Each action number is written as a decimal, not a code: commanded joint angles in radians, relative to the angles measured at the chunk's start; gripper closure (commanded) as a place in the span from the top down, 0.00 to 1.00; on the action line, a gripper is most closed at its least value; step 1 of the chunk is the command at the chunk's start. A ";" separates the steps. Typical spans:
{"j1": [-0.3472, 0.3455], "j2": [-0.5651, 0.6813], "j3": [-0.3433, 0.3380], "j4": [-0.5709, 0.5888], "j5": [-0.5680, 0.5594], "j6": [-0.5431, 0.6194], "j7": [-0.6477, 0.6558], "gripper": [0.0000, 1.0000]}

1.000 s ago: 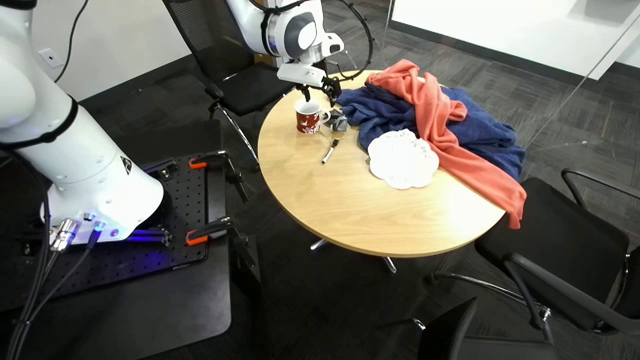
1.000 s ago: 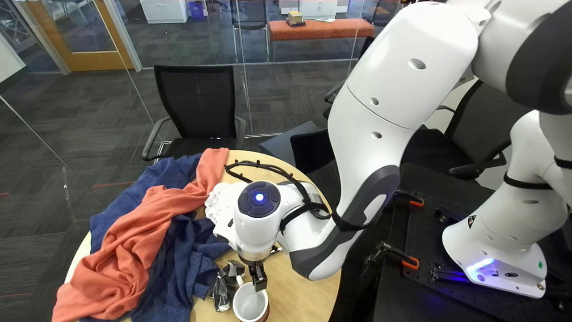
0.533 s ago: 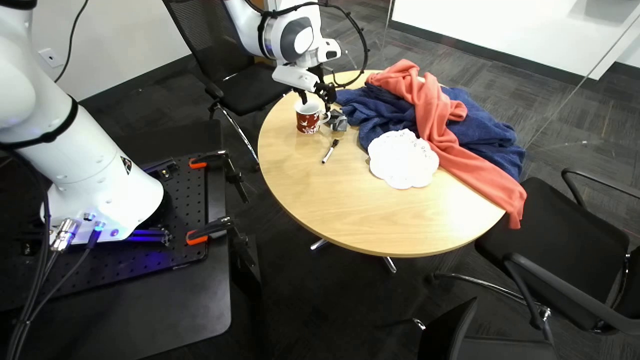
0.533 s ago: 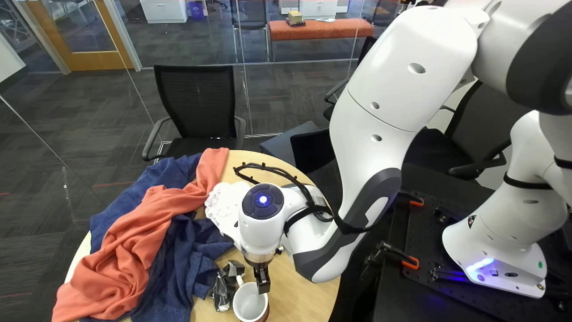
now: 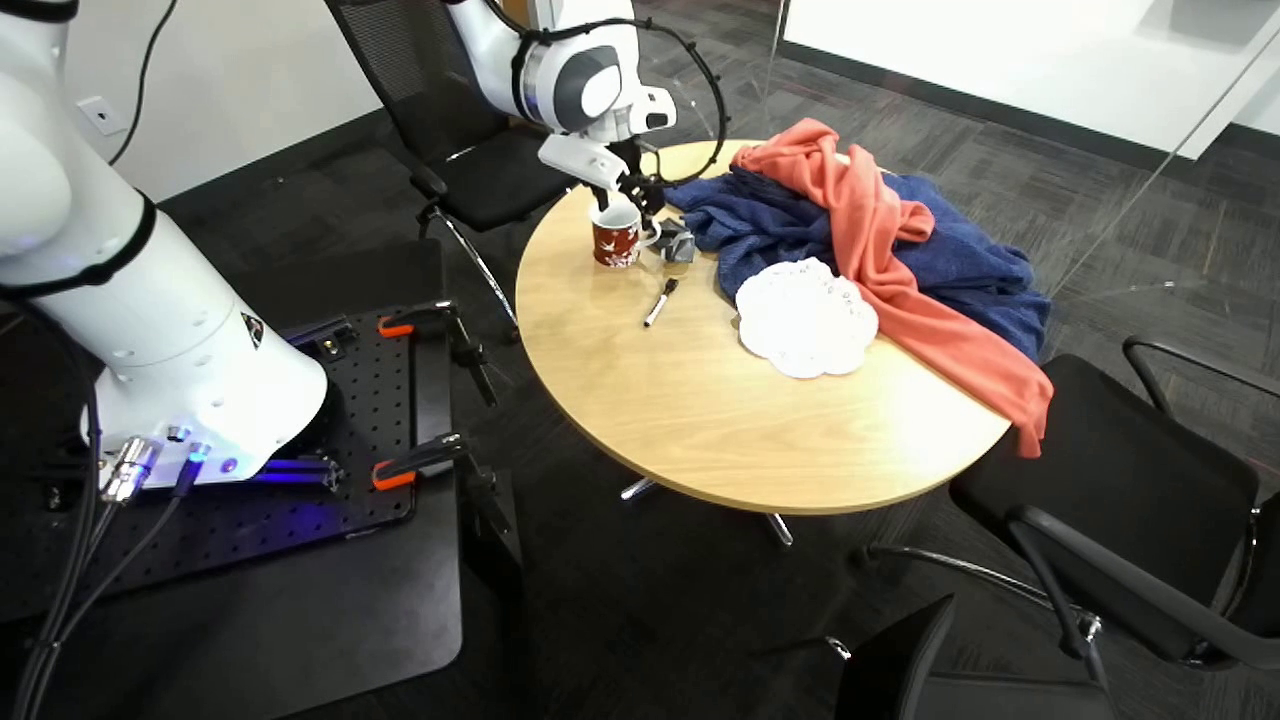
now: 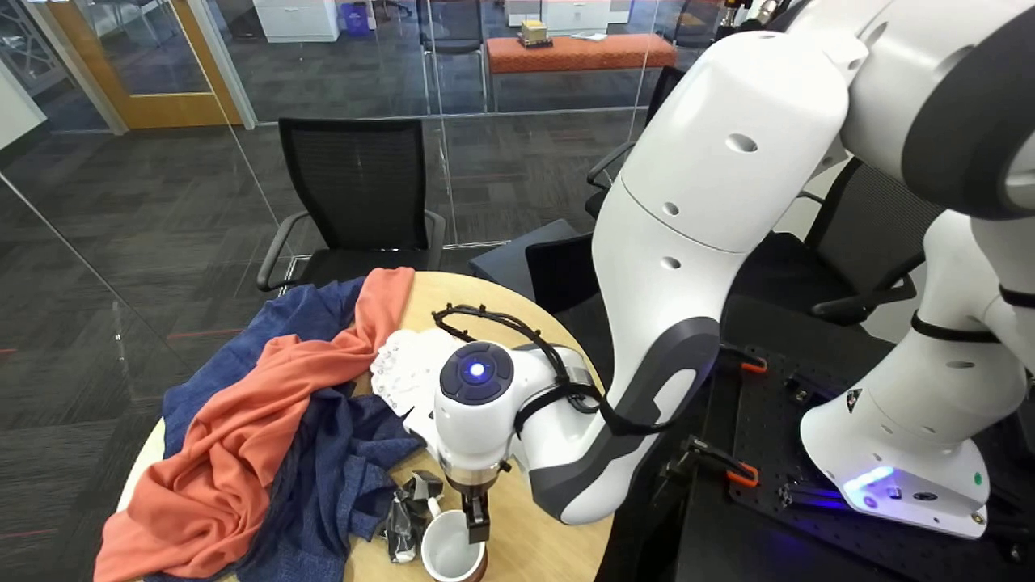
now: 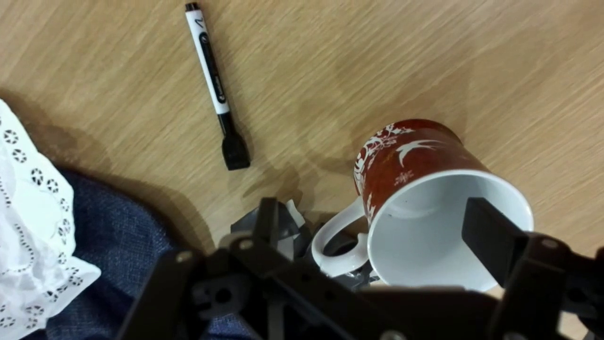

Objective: Pick up the small brush from the mug cup and put it on the table. Pick up the mug cup and slightly move it to the right. Pick up the small brush from the table and put it in the mug cup.

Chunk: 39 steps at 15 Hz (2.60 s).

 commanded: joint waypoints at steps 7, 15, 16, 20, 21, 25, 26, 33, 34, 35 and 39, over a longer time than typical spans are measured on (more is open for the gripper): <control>0.027 0.087 -0.019 0.052 0.021 0.091 0.036 1.00; 0.021 0.153 -0.013 0.119 0.041 0.076 0.021 1.00; 0.017 0.162 -0.009 0.128 0.042 0.074 0.017 1.00; 0.013 0.188 -0.006 0.153 0.043 0.068 0.012 0.66; 0.013 0.192 -0.006 0.157 0.043 0.069 0.011 0.58; 0.013 0.199 -0.005 0.168 0.043 0.066 0.011 0.27; 0.012 0.199 -0.004 0.169 0.043 0.065 0.011 0.19; 0.020 0.165 -0.015 0.144 0.042 0.073 0.021 0.02; 0.020 0.154 -0.018 0.134 0.042 0.078 0.023 0.02; 0.023 0.142 -0.025 0.123 0.041 0.083 0.027 0.02; 0.036 0.077 -0.069 0.074 0.036 0.104 0.045 0.02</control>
